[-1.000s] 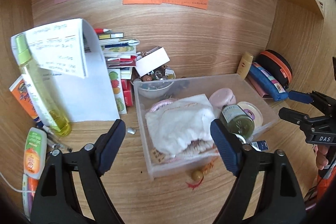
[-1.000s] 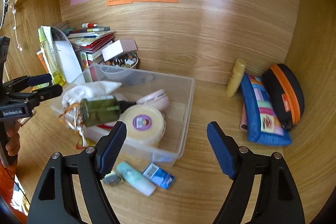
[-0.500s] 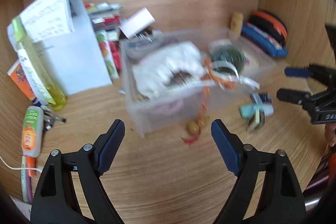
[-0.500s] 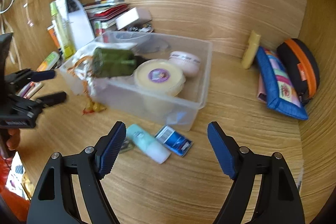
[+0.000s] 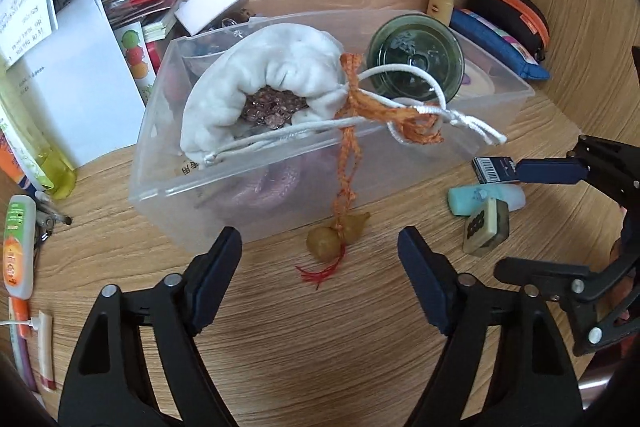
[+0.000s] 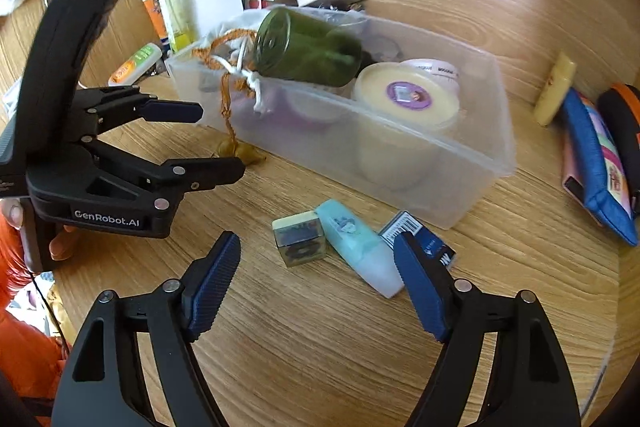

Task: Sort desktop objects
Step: 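Withdraw both grippers and move the right toward the small eraser, then grasp the gourd charm with the left gripper while the right grasps the small eraser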

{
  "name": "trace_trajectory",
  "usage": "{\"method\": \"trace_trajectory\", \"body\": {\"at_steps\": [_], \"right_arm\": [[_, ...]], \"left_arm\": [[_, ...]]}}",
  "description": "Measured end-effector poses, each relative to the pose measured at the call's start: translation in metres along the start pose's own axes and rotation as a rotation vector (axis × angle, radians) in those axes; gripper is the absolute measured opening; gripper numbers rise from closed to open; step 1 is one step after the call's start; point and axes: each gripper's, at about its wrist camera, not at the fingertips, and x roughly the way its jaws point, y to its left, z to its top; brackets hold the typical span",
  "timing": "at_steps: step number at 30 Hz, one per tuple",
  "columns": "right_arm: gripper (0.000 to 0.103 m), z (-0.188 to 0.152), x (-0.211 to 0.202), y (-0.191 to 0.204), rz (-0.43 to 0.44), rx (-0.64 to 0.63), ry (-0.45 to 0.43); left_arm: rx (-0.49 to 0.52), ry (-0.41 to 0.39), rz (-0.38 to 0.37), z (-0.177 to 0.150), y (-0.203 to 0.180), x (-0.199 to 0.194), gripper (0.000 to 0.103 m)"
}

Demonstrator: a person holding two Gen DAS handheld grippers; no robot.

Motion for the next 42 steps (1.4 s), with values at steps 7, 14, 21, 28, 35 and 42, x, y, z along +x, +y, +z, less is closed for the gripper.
{"method": "trace_trajectory", "body": {"at_steps": [7, 14, 21, 28, 35, 42], "right_arm": [[0.031, 0.001, 0.008, 0.004, 0.0, -0.033, 0.01], [0.022, 0.001, 0.01, 0.002, 0.013, -0.027, 0.009], [0.022, 0.003, 0.001, -0.003, 0.012, 0.0, -0.023], [0.022, 0.002, -0.015, -0.017, 0.012, 0.068, -0.072], [0.022, 0.006, -0.033, -0.029, -0.004, 0.134, -0.131], [0.022, 0.016, -0.055, -0.038, -0.073, 0.148, -0.209]], "left_arm": [[-0.06, 0.07, -0.065, 0.001, 0.01, 0.014, 0.056], [-0.05, 0.063, -0.057, 0.005, -0.001, 0.017, 0.04], [-0.034, 0.055, -0.051, 0.002, -0.002, 0.014, 0.029], [-0.067, -0.001, -0.063, -0.008, 0.005, -0.012, 0.029], [-0.107, -0.064, -0.057, -0.004, 0.018, -0.039, 0.029], [-0.129, -0.158, -0.03, 0.007, 0.036, -0.068, 0.029]]}}
